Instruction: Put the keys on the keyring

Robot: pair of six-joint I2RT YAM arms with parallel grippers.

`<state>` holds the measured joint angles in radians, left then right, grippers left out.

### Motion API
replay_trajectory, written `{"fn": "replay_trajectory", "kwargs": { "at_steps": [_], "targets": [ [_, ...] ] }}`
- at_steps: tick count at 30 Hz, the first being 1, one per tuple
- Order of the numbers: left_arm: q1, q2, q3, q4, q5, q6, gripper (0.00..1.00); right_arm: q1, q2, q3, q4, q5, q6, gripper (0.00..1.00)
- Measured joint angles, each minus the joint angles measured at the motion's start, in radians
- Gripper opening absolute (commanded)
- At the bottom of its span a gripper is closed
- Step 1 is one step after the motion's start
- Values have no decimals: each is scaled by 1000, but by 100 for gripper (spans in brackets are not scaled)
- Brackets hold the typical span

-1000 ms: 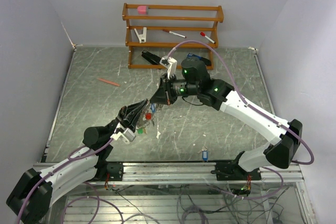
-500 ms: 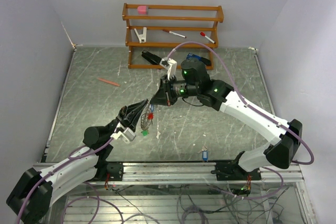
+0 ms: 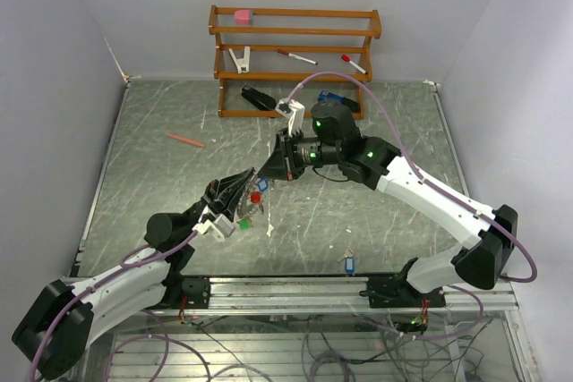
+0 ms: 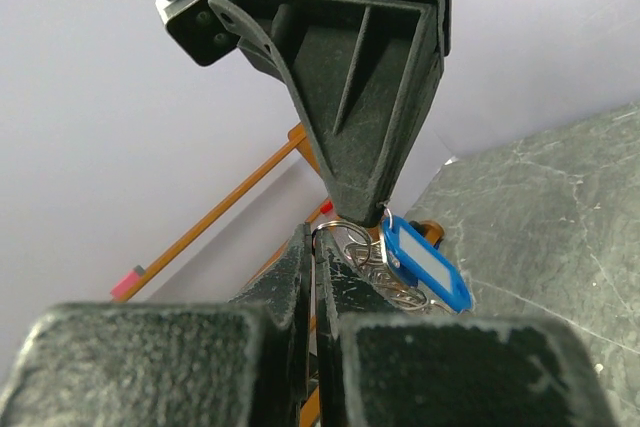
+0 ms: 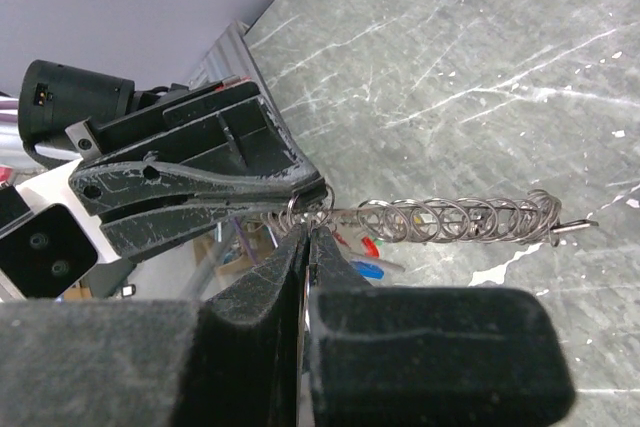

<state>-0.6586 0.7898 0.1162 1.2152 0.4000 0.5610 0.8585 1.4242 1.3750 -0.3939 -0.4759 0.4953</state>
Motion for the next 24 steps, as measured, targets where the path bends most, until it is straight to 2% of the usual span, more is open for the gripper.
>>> {"fn": "replay_trajectory", "kwargs": {
  "at_steps": [24],
  "targets": [
    [-5, 6, 1, 0, -5, 60, 7, 0, -19, -20, 1, -5, 58, 0]
  ]
}}
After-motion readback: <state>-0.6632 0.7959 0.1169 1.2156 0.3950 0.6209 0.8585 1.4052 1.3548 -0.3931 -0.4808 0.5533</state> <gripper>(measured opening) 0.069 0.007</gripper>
